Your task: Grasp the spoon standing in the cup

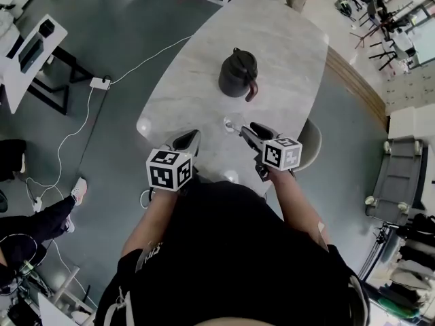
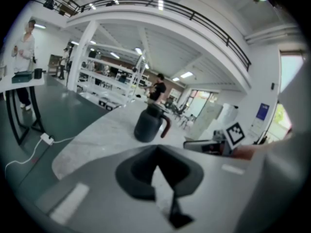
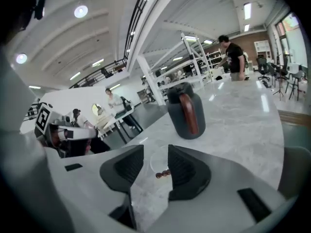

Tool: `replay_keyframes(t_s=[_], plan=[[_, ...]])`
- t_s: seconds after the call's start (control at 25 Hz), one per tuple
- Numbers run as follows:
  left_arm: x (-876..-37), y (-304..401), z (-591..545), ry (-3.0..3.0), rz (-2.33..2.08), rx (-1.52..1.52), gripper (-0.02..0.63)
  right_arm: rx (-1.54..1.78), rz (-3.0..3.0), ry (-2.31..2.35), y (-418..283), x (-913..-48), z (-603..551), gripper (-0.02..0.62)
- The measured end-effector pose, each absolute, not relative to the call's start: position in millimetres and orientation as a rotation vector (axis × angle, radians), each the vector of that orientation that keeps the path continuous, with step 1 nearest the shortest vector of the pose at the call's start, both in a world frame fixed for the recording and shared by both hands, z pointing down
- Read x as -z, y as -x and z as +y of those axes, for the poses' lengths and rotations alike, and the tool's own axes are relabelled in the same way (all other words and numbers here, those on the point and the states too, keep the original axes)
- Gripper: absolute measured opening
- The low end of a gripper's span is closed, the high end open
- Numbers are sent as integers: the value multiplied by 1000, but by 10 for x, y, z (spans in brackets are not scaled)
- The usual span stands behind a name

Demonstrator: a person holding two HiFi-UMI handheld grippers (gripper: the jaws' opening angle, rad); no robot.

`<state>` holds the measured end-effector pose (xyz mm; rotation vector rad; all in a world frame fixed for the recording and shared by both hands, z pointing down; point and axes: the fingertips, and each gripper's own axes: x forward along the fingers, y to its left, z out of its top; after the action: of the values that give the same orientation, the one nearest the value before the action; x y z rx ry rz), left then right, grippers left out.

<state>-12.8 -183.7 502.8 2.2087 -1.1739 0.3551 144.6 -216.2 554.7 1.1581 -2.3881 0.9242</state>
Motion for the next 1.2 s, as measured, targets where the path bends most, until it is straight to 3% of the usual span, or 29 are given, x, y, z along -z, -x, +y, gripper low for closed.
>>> replay_keyframes(t_s=[0.16, 0.44, 0.96, 1.2], plan=[[-4955, 86, -1895, -2238, -1155, -356, 9, -918, -2434, -1371, -1755, -5206, -2001, -2], [-4635, -50, -2176, -2402, -1150, -441, 9, -815, -2619, -1425, -1880, -4535, -1989, -8], [-3301, 173, -2757, -2552, -1520, -215, 9, -394, -2736, -1424, -1809, -3753, -2060, -9], [-3139, 254, -2760, -2567, -1561, -188, 9, -200, -2803, -1356, -1628, -3314, -2071, -9]])
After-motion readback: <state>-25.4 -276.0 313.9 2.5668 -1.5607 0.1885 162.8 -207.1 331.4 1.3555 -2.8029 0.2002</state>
